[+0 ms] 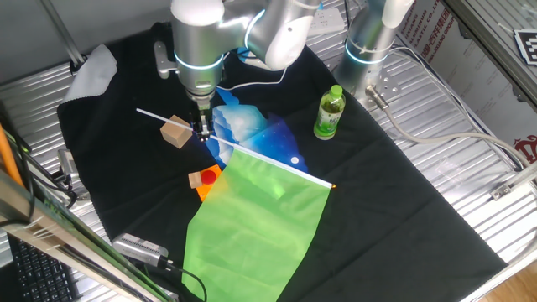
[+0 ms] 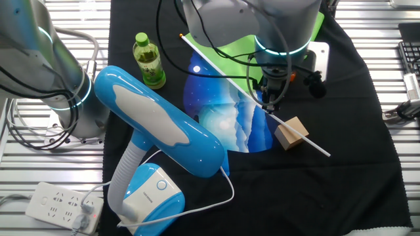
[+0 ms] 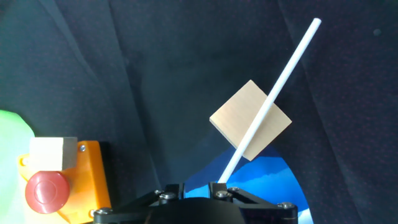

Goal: Wave the flag

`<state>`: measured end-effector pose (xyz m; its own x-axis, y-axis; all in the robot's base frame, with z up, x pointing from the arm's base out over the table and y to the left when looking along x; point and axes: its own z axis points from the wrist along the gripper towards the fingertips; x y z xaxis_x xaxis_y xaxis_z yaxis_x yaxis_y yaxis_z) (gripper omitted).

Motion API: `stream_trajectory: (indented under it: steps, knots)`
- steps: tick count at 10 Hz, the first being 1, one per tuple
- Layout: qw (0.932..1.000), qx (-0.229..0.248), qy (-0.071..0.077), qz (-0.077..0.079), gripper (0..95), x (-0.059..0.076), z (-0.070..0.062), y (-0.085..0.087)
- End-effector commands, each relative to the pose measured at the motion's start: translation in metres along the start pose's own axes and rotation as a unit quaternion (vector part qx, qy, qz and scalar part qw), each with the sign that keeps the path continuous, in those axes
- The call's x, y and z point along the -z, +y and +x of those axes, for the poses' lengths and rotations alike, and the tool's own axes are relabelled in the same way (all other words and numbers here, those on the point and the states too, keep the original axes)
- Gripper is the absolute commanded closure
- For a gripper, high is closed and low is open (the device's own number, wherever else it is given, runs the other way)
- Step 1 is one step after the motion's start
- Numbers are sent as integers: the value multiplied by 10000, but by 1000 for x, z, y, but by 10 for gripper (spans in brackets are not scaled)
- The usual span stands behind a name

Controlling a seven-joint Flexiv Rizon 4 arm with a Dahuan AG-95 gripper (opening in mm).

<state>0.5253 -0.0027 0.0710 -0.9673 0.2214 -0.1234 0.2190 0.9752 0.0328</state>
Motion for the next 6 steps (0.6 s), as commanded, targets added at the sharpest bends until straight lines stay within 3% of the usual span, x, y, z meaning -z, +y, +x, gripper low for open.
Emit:
stream_trajectory:
  steps: [1,6]
  knots:
    - [10000,69,-52,-5,570,-1,0,-2]
    - [10000,81,-22,-11,570,0,2,-9]
